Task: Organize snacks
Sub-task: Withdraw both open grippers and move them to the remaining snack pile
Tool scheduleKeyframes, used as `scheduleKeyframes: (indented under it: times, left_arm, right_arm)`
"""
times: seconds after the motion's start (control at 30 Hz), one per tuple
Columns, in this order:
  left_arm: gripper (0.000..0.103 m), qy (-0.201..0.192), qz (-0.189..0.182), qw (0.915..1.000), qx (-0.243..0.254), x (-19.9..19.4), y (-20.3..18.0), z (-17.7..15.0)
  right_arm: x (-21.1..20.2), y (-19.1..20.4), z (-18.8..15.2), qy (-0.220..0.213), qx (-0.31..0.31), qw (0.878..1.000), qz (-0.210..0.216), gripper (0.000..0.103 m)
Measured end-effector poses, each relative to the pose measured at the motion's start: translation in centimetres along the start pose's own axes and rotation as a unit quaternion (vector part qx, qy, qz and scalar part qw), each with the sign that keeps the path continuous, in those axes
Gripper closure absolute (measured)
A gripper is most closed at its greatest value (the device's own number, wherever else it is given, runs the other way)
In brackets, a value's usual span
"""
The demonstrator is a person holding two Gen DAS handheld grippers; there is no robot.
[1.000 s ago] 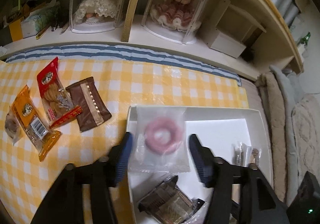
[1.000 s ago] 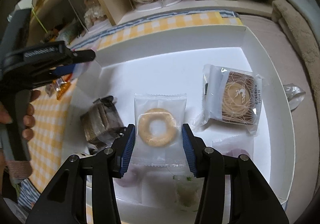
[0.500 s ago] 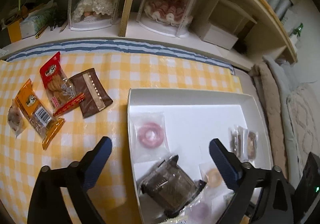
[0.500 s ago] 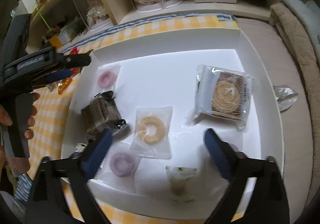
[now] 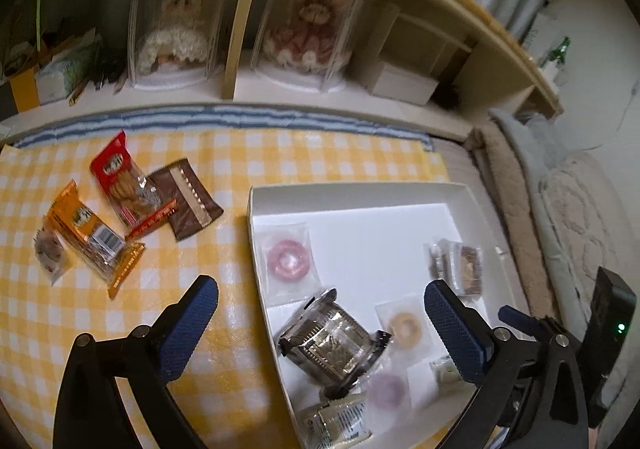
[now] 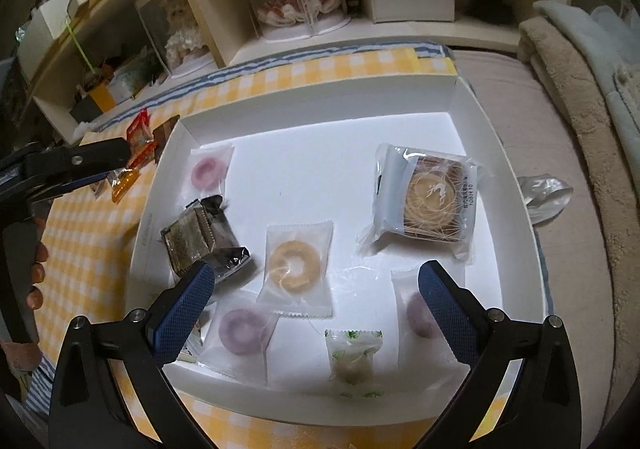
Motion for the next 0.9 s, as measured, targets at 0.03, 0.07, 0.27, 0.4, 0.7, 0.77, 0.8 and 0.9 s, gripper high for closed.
scheduleKeyframes:
  times: [0.03,0.07,0.27,0.4,0.7,0.77,0.8,0.9]
  left_arm:
    - [0.000,-0.001,0.001,1.0000,0.002,-0.8,-0.1,0.0]
    - [0.000,-0.003,0.001,1.0000,0.004,-1.3,-0.1,0.0]
    - [0.000,-0.030,0.007,0.9994,0.016,-5.9,-0.1,0.0]
    - [0.000,-0.043,0.023,0.9983,0.031,-9.0,0.3,-0.4]
    - [0.000,-0.069,0.050,0.9957,0.035,-15.2,3.4,-2.0]
    - [0.000,-0.072,0.062,0.9947,0.038,-16.4,4.5,-2.5]
    - [0.000,-0.074,0.067,0.9943,0.038,-16.8,5.0,-2.7]
    - [0.000,-0.083,0.082,0.9926,0.035,-18.4,6.8,-3.5]
  right_arm:
    - [-0.3,0.0,0.1,-0.003,0.001,1.000,-0.002,0.000]
    - [-0.6,0.0,0.3,-0.007,0.003,1.000,-0.004,0.000]
    - [-3.2,0.5,1.5,-0.037,0.012,0.999,-0.008,0.000]
    - [-4.9,1.2,2.6,-0.060,0.013,0.998,-0.010,0.000]
    - [-7.9,2.8,3.9,-0.097,0.022,0.995,-0.004,0.000]
    - [-8.3,3.8,4.0,-0.103,0.021,0.994,0.006,0.000]
    - [-8.3,4.2,4.1,-0.104,0.019,0.994,0.009,0.000]
    - [-8.3,6.0,4.1,-0.108,0.005,0.994,0.015,0.000]
Point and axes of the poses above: each gripper's, at about its wrist camera, not at the fingertips, and x roughly the way its jaws point, y to its left, z to its top, the point moved 7 cm from there along x, roughly the way its jaws point, and after that the axes turned 11 degrees about -z, right-handed, at the moved point
